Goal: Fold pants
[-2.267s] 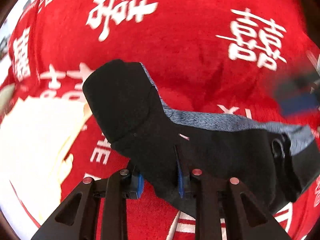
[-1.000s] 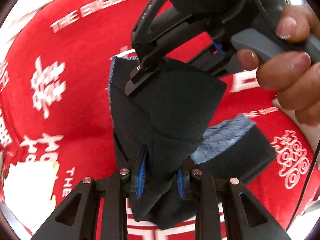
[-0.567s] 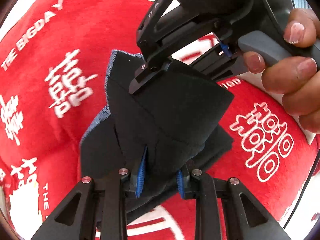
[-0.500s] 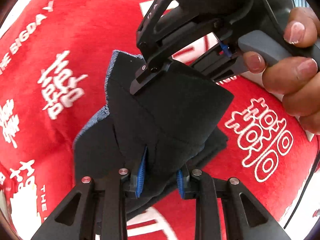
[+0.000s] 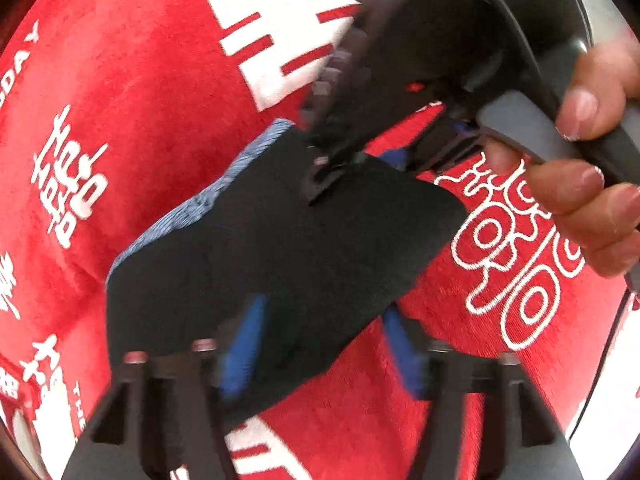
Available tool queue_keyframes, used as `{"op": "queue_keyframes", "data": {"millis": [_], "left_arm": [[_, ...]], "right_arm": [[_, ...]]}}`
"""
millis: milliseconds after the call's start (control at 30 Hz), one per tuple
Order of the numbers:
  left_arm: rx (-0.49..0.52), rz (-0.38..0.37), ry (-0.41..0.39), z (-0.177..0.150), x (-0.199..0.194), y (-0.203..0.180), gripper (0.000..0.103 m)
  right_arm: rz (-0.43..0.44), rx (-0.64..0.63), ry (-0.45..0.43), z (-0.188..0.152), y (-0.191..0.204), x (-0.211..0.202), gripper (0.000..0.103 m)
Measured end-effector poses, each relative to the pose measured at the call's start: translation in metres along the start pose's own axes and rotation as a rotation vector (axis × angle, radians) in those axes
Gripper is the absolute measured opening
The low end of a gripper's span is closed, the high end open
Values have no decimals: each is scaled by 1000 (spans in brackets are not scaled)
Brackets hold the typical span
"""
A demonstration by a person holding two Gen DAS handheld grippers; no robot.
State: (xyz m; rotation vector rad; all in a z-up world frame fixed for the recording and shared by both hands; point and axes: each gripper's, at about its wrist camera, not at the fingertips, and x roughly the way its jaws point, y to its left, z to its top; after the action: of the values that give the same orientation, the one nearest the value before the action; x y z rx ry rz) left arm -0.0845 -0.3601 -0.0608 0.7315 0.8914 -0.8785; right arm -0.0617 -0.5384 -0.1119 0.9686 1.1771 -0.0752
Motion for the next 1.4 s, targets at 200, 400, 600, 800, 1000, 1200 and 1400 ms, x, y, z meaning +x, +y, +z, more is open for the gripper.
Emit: {"op": "queue_keyframes", "data": {"millis": [200,400,600,800,1000,1200,1400], "left_arm": [[-60,2,-8,-13,-33,44,66],[-257,80,69,-27,-26,120,66],[-464,56,239,-53,13,165,66],[-600,-3,305,-75,35,177,83],[-654,-52,317,-79,41,187,91],[-650,-48,320,-79,42,188,91],[-643,-56,323,-78,41,188,91]], "right_arm": [[-171,-5,-51,-18,3,-25,42],[-204,57,-127,-41,-5,-52,24],[-283,-119,-130,-53,41,-35,27],[-430,-214,-92,-60,47,-3,32],[-418,-188,-98,-62,35,-6,38],[-439,-189,-102,-63,32,-14,49],[-413,-132,-126,-61,15,-26,71]]}}
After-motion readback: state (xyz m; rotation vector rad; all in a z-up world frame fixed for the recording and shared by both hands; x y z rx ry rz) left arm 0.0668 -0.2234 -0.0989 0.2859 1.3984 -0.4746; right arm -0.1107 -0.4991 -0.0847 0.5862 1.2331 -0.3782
